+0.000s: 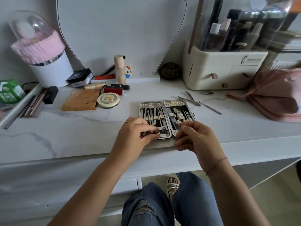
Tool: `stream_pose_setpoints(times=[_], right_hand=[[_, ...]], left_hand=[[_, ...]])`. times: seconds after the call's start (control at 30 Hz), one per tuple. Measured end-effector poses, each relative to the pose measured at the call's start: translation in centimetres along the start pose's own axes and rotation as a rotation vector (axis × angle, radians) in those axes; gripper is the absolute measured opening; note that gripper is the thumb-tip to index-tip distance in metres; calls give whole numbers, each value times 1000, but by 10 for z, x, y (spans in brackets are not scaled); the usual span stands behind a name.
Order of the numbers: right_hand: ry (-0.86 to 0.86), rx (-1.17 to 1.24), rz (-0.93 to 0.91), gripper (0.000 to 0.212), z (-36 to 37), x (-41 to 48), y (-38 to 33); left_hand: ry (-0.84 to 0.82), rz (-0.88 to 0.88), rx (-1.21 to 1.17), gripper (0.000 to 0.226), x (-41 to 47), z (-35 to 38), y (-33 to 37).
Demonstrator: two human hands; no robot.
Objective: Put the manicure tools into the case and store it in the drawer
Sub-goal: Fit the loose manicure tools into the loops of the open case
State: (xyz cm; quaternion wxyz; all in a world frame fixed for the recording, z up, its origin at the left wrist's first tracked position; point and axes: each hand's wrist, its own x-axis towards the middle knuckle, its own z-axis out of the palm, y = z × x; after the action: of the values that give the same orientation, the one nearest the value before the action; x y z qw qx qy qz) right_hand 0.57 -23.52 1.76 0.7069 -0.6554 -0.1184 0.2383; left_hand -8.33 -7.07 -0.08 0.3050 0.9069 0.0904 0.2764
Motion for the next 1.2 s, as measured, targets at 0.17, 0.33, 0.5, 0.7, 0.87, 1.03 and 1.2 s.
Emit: stream_pose_setpoints(times=[0.17,0.33,0.5,0.7,0.87,1.03,1.2], right_hand=[[-109,60,-18,15,-16,2,-17],[180,-313,-263,14,-64,62,-35],[329,-996,-418,21,-109,146,-42],[260,-1270,-435,30,-125,189,-37],[262,-1174,-443,16,-128,189,-36],[213,-1199,-419,10,-125,184,-39],[209,-1130,-479,5,-110,161,-49]], left_hand=[[-15,-25,-9,27,6,-3,-1],[10,-26,-25,23,30,-4,-3],[9,-54,3,25,56,4,-19],[-70,-128,-45,42,59,9,-35],[-103,-93,15,57,59,12,-36],[-118,-75,68,66,59,13,-36],[-61,-128,-64,42,63,4,-27]])
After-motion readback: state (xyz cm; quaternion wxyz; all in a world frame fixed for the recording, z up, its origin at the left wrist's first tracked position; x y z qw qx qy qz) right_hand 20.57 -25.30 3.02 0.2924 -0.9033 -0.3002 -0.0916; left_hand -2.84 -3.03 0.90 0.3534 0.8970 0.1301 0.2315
